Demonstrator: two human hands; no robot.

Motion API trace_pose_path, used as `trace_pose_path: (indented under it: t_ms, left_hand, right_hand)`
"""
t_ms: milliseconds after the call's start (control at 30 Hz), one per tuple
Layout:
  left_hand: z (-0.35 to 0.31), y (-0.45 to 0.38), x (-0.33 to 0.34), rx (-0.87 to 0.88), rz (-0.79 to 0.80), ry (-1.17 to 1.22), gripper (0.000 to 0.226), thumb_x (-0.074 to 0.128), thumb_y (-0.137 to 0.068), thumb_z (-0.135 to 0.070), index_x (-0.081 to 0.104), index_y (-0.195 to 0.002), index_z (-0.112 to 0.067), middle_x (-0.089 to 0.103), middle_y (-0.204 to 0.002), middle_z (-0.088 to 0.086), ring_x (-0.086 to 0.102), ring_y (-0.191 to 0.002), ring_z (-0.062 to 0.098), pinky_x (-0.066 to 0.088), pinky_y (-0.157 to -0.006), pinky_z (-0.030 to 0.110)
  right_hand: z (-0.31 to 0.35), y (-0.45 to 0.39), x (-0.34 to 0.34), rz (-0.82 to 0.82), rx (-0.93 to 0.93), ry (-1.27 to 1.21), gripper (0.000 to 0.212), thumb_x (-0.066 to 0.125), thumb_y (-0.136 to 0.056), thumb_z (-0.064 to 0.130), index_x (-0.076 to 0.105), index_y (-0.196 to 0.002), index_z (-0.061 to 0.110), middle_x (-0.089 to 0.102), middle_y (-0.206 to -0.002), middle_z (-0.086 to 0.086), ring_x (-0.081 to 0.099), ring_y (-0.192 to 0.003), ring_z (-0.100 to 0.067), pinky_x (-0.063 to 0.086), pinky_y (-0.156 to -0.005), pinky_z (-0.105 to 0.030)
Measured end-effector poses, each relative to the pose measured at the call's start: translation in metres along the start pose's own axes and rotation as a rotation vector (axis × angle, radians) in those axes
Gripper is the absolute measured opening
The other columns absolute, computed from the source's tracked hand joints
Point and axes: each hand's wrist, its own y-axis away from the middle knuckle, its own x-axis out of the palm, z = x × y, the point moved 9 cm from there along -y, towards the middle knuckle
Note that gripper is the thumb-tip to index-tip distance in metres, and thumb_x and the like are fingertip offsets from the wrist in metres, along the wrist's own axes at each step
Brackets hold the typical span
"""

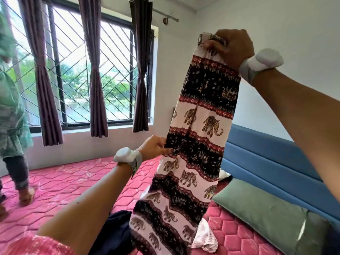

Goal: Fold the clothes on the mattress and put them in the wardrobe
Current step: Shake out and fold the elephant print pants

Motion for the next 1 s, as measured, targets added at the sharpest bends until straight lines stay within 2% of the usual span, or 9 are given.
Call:
trace_pose_path:
  t_ms: [133, 233, 367, 433, 533, 667, 800, 900, 1000]
  left_hand:
    - [0.027, 0.004, -0.023, -0.141, -0.294, 0.079, 0.061, 0.059, -0.084, -0.059, 0.060, -0.062, -0.002, 0.053, -0.061, 0.000, 0.043, -0.061, 0.015, 0.039, -0.062, 0.030]
    - [0.039, 0.017, -0.039, -0.169, -0.487, 0.049, 0.046, 0.051, -0.094, -0.036, 0.051, -0.057, -0.009, 0.051, -0.064, -0.001, 0.044, -0.066, 0.026, 0.041, -0.068, 0.035]
    - [0.047, 0.016, -0.024, -0.144, -0.332, -0.092, 0.034, 0.048, -0.083, -0.032, 0.071, -0.073, -0.008, 0.067, -0.098, -0.002, 0.057, -0.100, 0.031, 0.045, -0.093, 0.043]
    - [0.043, 0.015, -0.016, -0.126, -0.266, -0.134, 0.019, 0.065, -0.082, -0.023, 0.077, -0.084, -0.008, 0.071, -0.099, 0.001, 0.064, -0.095, 0.025, 0.049, -0.091, 0.038]
    - [0.032, 0.019, -0.014, -0.112, -0.313, -0.126, 0.012, 0.079, -0.074, -0.019, 0.077, -0.082, -0.011, 0.073, -0.085, -0.001, 0.068, -0.081, 0.016, 0.053, -0.083, 0.029]
    - [0.014, 0.029, 0.005, -0.034, -0.351, -0.104, 0.016, 0.078, -0.073, -0.022, 0.073, -0.085, -0.013, 0.068, -0.085, -0.001, 0.064, -0.076, 0.020, 0.054, -0.076, 0.034]
    - [-0.002, 0.023, 0.032, 0.047, -0.305, 0.002, 0.049, 0.074, -0.075, -0.045, 0.066, -0.110, -0.012, 0.055, -0.107, 0.000, 0.058, -0.095, 0.018, 0.053, -0.086, 0.033]
    - [-0.030, 0.012, 0.028, 0.068, -0.365, 0.093, 0.041, 0.074, -0.080, -0.037, 0.066, -0.111, -0.013, 0.050, -0.114, 0.000, 0.055, -0.104, 0.016, 0.050, -0.093, 0.029]
    - [-0.056, -0.001, 0.007, 0.033, -0.462, 0.258, 0.030, 0.072, -0.082, -0.035, 0.063, -0.102, -0.014, 0.056, -0.102, -0.008, 0.059, -0.090, 0.006, 0.055, -0.085, 0.029]
  right_hand:
    - [-0.003, 0.000, 0.007, 0.026, -0.007, 0.055, 0.067, 0.037, -0.078, 0.071, 0.062, -0.085, 0.009, 0.065, -0.081, -0.013, 0.057, -0.074, -0.028, 0.032, -0.060, -0.030]
    - [-0.012, 0.005, 0.022, 0.160, 0.002, 0.081, 0.071, 0.031, -0.072, 0.074, 0.057, -0.082, 0.009, 0.058, -0.077, -0.013, 0.055, -0.074, -0.030, 0.036, -0.065, -0.035]
    - [-0.030, 0.015, 0.043, 0.350, 0.067, 0.061, 0.066, 0.042, -0.075, 0.061, 0.061, -0.104, 0.005, 0.064, -0.104, -0.021, 0.058, -0.096, -0.036, 0.042, -0.080, -0.039]
    - [-0.040, 0.017, 0.051, 0.357, 0.128, 0.006, 0.049, 0.049, -0.085, 0.041, 0.059, -0.110, 0.001, 0.061, -0.112, -0.023, 0.056, -0.102, -0.038, 0.040, -0.082, -0.037]
    - [-0.044, 0.018, 0.058, 0.331, 0.201, -0.083, 0.028, 0.051, -0.094, 0.018, 0.055, -0.116, 0.000, 0.058, -0.116, -0.024, 0.054, -0.107, -0.037, 0.038, -0.081, -0.033]
    - [-0.026, 0.018, 0.054, 0.252, 0.148, -0.096, 0.030, 0.041, -0.095, 0.004, 0.049, -0.124, 0.000, 0.058, -0.119, -0.023, 0.054, -0.108, -0.035, 0.040, -0.087, -0.036]
    - [0.011, 0.015, 0.057, 0.269, -0.087, 0.067, 0.031, 0.040, -0.092, 0.006, 0.046, -0.122, 0.002, 0.057, -0.118, -0.023, 0.056, -0.105, -0.038, 0.042, -0.086, -0.041]
    - [0.037, 0.022, 0.073, 0.375, -0.268, 0.214, 0.029, 0.040, -0.095, 0.021, 0.045, -0.117, 0.003, 0.056, -0.117, -0.021, 0.058, -0.099, -0.037, 0.045, -0.081, -0.043]
    - [0.048, 0.035, 0.090, 0.447, -0.380, 0.295, 0.029, 0.034, -0.097, 0.032, 0.044, -0.109, 0.007, 0.060, -0.106, -0.019, 0.061, -0.088, -0.035, 0.045, -0.072, -0.038]
